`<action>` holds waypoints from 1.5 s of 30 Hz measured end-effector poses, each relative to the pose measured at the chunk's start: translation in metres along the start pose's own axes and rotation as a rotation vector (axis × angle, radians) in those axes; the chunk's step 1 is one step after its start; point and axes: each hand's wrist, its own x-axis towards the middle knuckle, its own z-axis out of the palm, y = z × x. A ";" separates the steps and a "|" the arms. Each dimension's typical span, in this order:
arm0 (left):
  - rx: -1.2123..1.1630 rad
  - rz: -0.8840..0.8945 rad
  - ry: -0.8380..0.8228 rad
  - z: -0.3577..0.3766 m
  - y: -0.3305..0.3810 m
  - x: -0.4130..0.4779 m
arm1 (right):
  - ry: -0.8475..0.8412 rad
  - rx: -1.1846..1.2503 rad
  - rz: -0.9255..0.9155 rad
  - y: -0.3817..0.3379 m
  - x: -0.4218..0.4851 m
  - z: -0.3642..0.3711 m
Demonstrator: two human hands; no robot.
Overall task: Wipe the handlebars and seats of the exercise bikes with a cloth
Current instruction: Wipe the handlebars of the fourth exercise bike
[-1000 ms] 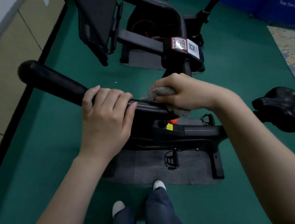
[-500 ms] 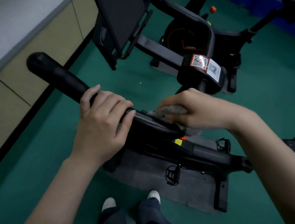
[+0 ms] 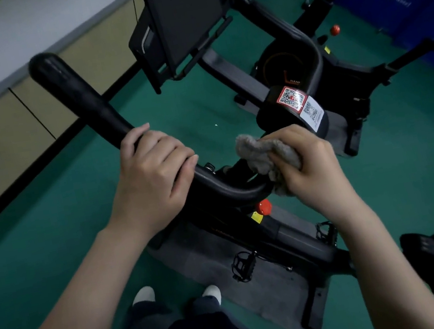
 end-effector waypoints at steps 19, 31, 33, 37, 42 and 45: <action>0.025 -0.021 0.017 0.003 0.000 -0.002 | 0.811 0.283 0.173 -0.012 -0.066 0.099; -0.005 0.050 -0.027 0.000 -0.010 -0.001 | 1.002 0.459 0.431 -0.036 -0.053 0.136; -0.012 0.063 -0.029 0.001 -0.011 -0.002 | 1.051 0.471 0.466 -0.044 -0.052 0.144; -0.028 0.101 -0.029 0.003 -0.014 -0.003 | 1.224 0.545 0.501 -0.046 -0.044 0.146; -0.031 0.139 -0.041 0.003 -0.018 -0.002 | 1.383 0.544 0.505 -0.064 -0.038 0.172; -0.029 0.155 -0.042 0.003 -0.020 -0.003 | 1.425 0.446 0.462 -0.083 -0.036 0.201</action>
